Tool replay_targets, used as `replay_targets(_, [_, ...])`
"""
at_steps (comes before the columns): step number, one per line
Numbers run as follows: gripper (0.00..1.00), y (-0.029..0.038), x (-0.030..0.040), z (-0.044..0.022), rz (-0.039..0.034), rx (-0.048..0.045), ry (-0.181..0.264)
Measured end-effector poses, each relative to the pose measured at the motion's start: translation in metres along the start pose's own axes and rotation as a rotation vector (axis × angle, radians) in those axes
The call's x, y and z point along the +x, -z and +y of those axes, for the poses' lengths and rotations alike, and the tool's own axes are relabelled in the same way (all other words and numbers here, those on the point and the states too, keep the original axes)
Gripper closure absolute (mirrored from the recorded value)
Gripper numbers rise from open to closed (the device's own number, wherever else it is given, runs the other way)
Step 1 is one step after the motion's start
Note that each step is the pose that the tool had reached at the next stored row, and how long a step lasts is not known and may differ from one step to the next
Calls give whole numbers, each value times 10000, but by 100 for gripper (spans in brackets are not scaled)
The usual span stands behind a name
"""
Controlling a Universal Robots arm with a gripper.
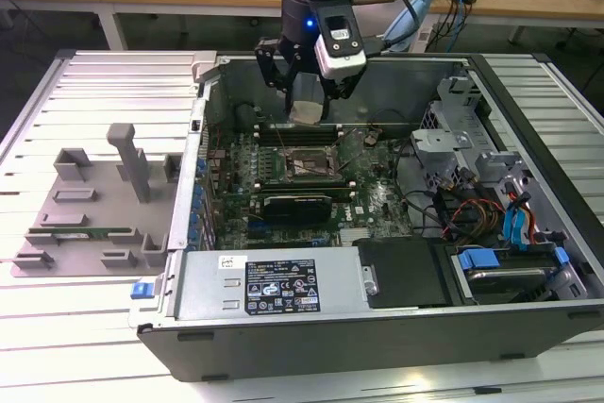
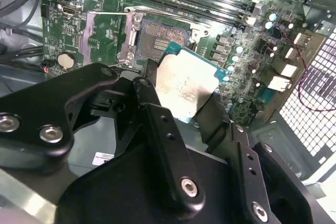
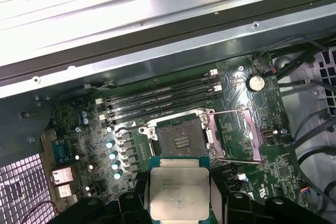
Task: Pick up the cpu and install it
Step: 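Place the cpu into insertion slot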
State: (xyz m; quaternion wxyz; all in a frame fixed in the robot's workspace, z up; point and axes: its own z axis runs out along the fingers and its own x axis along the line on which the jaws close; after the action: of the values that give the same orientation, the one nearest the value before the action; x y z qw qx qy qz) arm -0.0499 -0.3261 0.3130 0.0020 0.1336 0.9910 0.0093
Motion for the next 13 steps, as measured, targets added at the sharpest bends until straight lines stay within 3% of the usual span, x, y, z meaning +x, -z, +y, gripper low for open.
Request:
replay_targets(2, [45,0,0,0,-5,1,-252])
replay_targets(5, [45,0,0,0,-28,3,-1480])
replay_targets(13, [45,0,0,0,-51,5,-2697])
